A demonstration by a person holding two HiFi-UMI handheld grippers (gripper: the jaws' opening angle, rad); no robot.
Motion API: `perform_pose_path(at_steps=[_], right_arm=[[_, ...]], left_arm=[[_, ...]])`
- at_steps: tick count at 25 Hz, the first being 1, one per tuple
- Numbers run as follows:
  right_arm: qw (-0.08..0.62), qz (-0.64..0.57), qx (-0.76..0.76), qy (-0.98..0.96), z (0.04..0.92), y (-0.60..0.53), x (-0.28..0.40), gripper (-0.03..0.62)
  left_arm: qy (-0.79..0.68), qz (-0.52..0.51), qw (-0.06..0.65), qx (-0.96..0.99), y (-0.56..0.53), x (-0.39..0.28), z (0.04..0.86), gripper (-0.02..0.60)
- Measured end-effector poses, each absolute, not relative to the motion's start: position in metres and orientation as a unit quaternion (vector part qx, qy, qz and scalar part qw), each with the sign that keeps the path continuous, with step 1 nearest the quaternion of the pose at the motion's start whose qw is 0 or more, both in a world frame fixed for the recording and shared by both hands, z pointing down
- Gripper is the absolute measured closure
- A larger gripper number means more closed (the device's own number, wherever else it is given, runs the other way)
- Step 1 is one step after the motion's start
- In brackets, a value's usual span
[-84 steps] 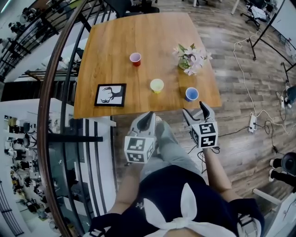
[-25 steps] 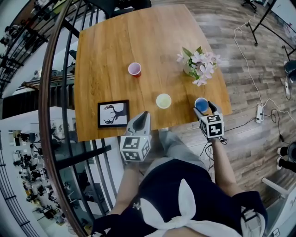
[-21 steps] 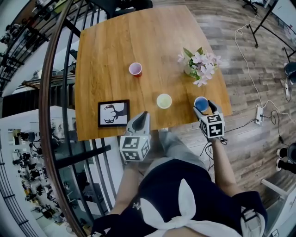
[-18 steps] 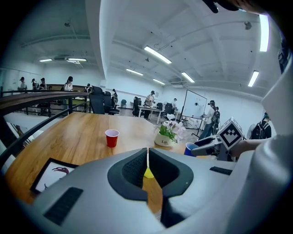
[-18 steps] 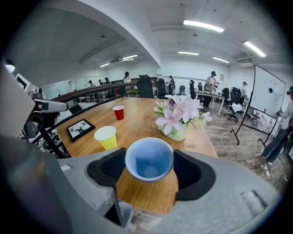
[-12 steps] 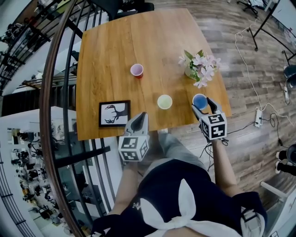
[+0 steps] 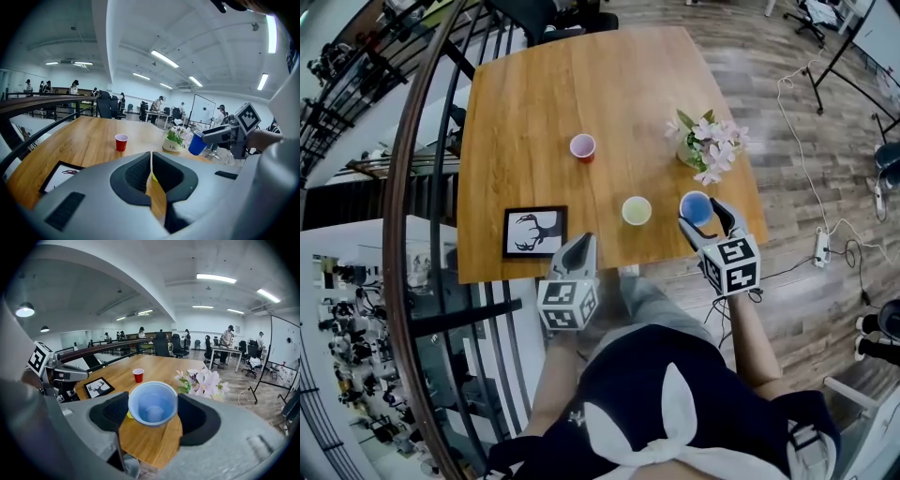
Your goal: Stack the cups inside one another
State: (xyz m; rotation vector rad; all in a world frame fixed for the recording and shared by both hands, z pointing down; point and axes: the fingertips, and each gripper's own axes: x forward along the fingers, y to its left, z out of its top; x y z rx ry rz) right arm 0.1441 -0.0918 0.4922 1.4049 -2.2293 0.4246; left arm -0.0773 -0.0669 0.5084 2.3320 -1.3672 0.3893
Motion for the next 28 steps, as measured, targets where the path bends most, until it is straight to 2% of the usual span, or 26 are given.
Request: perform_pose_path(at_steps=[28], right_arm=[[0.234, 0.135, 0.441, -0.856, 0.482, -0.113, 0.075, 0.269]], left_arm=[[-0.526, 0.132, 0.213, 0.813, -0.076, -0.112, 0.511, 0.552]])
